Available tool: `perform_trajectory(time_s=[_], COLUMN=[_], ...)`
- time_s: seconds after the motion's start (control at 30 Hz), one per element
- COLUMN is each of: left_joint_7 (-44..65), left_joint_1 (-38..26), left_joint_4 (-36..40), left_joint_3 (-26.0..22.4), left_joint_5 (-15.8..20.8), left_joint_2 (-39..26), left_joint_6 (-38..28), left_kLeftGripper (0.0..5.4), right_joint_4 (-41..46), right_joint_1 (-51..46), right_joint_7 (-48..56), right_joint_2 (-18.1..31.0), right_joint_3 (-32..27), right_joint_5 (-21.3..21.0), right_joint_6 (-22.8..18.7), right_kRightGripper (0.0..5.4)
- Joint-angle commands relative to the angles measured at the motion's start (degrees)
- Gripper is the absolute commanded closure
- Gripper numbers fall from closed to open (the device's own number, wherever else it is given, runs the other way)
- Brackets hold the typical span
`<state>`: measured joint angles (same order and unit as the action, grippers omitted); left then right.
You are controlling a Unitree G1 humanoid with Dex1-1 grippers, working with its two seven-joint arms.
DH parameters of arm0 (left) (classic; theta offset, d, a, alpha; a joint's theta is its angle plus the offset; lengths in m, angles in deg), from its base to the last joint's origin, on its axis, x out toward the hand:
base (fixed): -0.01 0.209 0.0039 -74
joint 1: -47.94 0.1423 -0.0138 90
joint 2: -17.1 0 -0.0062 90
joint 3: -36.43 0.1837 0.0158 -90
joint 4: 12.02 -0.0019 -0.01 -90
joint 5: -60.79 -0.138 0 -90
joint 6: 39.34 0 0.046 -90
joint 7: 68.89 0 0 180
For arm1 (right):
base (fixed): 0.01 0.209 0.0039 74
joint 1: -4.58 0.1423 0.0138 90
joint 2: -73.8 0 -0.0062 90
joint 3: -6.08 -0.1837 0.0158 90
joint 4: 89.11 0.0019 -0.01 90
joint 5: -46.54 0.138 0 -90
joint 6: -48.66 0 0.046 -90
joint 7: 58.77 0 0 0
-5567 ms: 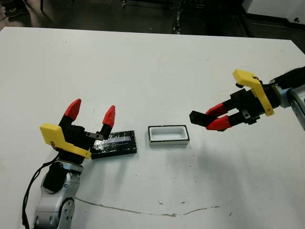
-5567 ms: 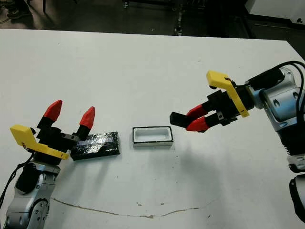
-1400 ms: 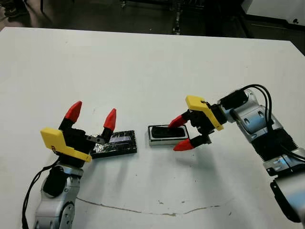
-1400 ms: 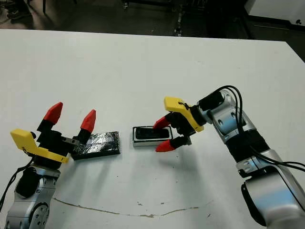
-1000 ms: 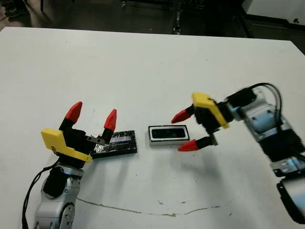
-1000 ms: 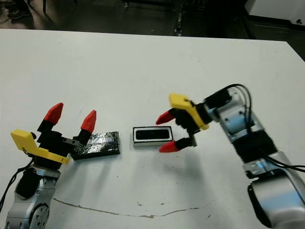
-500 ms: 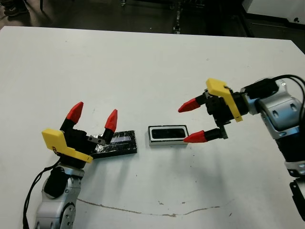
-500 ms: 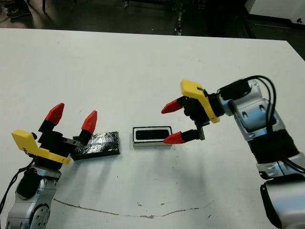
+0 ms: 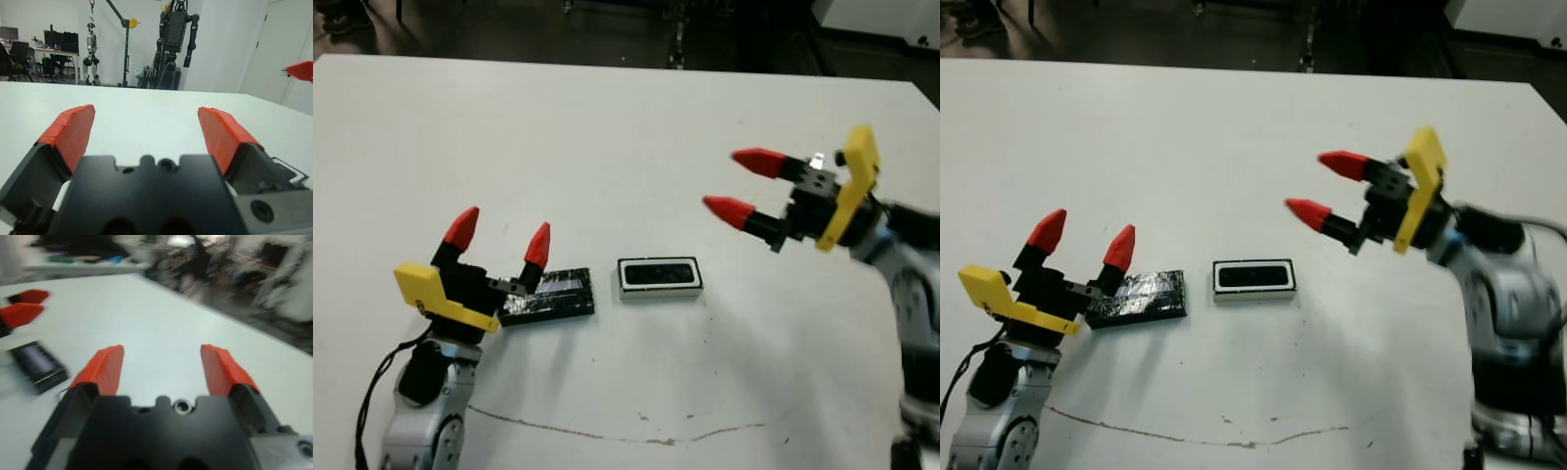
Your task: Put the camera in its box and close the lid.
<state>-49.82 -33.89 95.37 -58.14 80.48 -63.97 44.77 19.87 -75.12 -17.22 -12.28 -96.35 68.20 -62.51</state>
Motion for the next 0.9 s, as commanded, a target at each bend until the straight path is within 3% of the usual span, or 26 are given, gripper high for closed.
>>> perform_trajectory(time_s=[0.03, 0.23, 0.43, 0.63, 0.77, 0.9], left_joint_7=[1.78, 3.73, 8.09, 20.96, 29.47, 39.88], left_joint_1=[-0.74, -1.04, -2.46, -9.69, -16.55, -25.71], left_joint_4=[2.14, 7.34, 10.4, 5.85, 1.69, -4.21], left_joint_3=[-1.27, -3.15, -5.77, -9.23, -7.83, -2.44], left_joint_5=[1.79, 5.28, 8.76, 16.85, 18.63, 17.28], left_joint_2=[-2.61, -6.92, -14.47, -27.3, -36.03, -42.62], left_joint_6=[1.51, 5.29, 11.23, 19.97, 27.12, 32.29], left_kLeftGripper=[0.0, 0.0, 0.0, 0.0, 0.0, 0.0], right_joint_4=[5.87, 14.04, 16.18, 16.81, 16.7, 16.55], right_joint_1=[-9.67, -22.64, -28.87, -30.9, -30.91, -30.71], right_joint_7=[-7.88, -19.92, -24.21, -25.77, -26.94, -27.88], right_joint_2=[-4.1, -12.76, -16.73, -17.08, -17.05, -16.65], right_joint_3=[-2.76, -3.32, -0.42, 2.13, 3.13, 3.93], right_joint_5=[0.04, 0.23, -1.48, -2.22, -2.59, -2.89], right_joint_6=[2.21, 5.32, 11.19, 12.84, 12.83, 12.73], right_kRightGripper=[2.04, 2.95, 3.97, 5.02, 5.39, 5.39])
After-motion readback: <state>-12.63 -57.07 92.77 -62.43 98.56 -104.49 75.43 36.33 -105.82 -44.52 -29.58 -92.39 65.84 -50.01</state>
